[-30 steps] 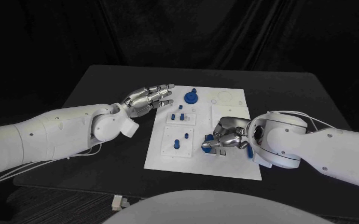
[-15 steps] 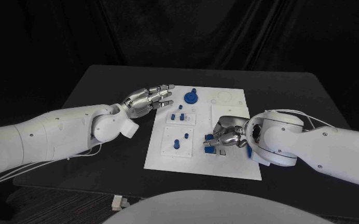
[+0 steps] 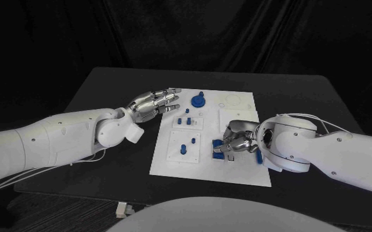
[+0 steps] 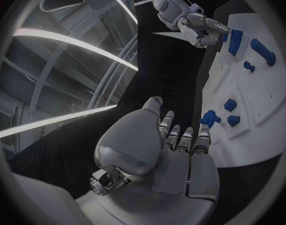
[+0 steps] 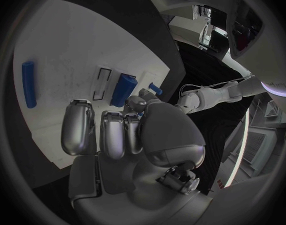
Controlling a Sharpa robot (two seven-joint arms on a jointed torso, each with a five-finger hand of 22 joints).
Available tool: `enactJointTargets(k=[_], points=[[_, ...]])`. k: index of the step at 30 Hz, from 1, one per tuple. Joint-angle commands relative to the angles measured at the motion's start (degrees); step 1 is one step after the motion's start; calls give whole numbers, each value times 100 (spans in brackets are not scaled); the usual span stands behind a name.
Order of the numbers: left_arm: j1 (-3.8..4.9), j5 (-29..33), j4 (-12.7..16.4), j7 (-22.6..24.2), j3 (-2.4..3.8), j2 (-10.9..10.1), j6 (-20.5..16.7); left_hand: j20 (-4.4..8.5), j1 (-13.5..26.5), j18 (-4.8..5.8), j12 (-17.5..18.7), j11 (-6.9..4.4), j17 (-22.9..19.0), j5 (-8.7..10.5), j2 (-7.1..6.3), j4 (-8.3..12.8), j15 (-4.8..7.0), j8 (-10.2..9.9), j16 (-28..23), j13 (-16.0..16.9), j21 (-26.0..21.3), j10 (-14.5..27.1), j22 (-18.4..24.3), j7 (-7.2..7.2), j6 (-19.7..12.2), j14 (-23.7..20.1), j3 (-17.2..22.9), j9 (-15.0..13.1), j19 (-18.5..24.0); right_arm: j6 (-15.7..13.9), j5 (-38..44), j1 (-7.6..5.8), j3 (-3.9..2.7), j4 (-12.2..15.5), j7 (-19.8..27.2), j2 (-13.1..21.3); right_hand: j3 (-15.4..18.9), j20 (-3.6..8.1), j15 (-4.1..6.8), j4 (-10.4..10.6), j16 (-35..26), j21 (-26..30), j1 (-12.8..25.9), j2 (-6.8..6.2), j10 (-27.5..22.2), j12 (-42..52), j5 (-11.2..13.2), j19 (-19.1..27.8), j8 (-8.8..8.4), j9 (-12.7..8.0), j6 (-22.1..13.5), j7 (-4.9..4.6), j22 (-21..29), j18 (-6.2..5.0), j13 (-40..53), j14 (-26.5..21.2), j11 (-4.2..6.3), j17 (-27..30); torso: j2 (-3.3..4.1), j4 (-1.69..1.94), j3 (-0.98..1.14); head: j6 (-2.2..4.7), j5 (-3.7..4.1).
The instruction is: Assemble the parts on the task board
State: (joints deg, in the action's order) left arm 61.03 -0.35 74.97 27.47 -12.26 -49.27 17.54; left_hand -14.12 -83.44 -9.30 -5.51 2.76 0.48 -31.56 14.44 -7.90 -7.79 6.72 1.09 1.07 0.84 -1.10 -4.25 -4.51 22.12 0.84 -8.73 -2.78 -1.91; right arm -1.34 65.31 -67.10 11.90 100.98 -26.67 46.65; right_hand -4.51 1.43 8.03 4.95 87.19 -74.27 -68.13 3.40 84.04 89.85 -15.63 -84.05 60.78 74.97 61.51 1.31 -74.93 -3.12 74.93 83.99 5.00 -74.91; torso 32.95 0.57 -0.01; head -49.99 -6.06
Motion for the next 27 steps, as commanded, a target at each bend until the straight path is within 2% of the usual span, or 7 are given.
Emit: enactJointTargets(k=[1, 16, 18, 19, 20, 24, 27], points=[[-11, 22, 4, 40, 5, 10, 94, -34, -4, -95, -31, 29, 7, -36, 63, 4, -45, 24, 30, 8, 24, 1, -5, -34, 13, 8, 42, -8, -13, 25, 57, 13, -2, 26, 27, 26, 21, 30, 23, -13, 16, -46, -1, -16, 596, 15, 132, -103, -51, 407, -30, 25, -1054, -31, 1507, 489, 32, -912, 0, -1, 0, -1, -3], [-24, 22, 9, 50, 5, -12, 106, -35, -6, -95, -35, 31, 8, -37, 67, 6, -49, 27, 35, 9, 25, 0, -7, -37, 16, 11, 49, -8, -15, -127, 591, 12, -1, 144, 313, 341, 167, 9, 1, -82, 13, -108, -13, -229, 596, 15, 780, -116, -312, 351, -203, -1, -1069, -19, 1507, 487, 7, -903, 0, -1, 0, -1, -17], [-27, 22, 10, 56, 5, -19, 102, -39, -8, -94, -43, 35, 11, -37, 71, 9, -59, 31, 42, 10, 25, -2, -8, -40, 22, 16, 57, -9, -16, -285, 699, 10, -1, 190, 368, 486, 169, 5, -4, -56, 2, -121, -13, -191, 596, 15, 793, -119, -814, 154, -624, -10, -1072, -17, 1507, 482, 1, -878, -1, 0, 0, -1, -39], [-27, 22, 10, 57, 5, -24, 99, -39, -8, -94, -43, 35, 11, -37, 71, 9, -59, 31, 42, 10, 25, -2, -8, -40, 22, 16, 57, -9, -16, -326, 726, 4, -1, 214, 375, 551, 159, -10, -14, 25, -12, -124, 19, -131, 596, 15, 754, -120, -1895, -378, -1388, -43, -1072, -14, 1507, 476, -25, -846, -1, 0, 0, -1, -44], [-28, 22, 12, 58, 5, -30, 94, -39, -8, -94, -44, 36, 11, -37, 70, 10, -60, 32, 42, 10, 25, -2, -8, -40, 22, 16, 58, -9, -17, -369, 740, -15, -1, 249, 372, 637, 169, -56, -96, 187, -30, -168, 39, -109, 596, 15, 628, -134, -2683, -1212, -1175, -139, -1084, -5, 1507, 471, -67, -805, -1, 0, 0, -1, -51], [-29, 22, 10, 55, 5, -51, 78, -42, -7, -93, -53, 40, 12, -34, 67, 13, -66, 38, 46, 12, 28, -6, -14, -44, 31, 19, 61, -10, -21, -383, 654, -170, -1, 341, 265, 895, 189, -157, -194, 472, -39, -233, 133, -112, 596, 15, 340, -152, -3873, -2670, -714, -280, -1099, 6, 1507, 468, -233, -771, -2, -2, 0, -1, -19], [-30, 22, 3, 52, 5, -55, 67, -42, -7, -93, -53, 40, 12, -34, 67, 13, -66, 38, 46, 12, 28, -6, -14, -44, 31, 19, 61, -10, -21, 8, 572, -363, -1, 393, -92, 1095, 168, -192, -225, 539, -37, -277, 142, -111, 596, 15, 213, -162, -4380, -3323, -474, -341, -1110, 14, 1507, 466, -268, -765, -2, -4, 0, -1, 39]])
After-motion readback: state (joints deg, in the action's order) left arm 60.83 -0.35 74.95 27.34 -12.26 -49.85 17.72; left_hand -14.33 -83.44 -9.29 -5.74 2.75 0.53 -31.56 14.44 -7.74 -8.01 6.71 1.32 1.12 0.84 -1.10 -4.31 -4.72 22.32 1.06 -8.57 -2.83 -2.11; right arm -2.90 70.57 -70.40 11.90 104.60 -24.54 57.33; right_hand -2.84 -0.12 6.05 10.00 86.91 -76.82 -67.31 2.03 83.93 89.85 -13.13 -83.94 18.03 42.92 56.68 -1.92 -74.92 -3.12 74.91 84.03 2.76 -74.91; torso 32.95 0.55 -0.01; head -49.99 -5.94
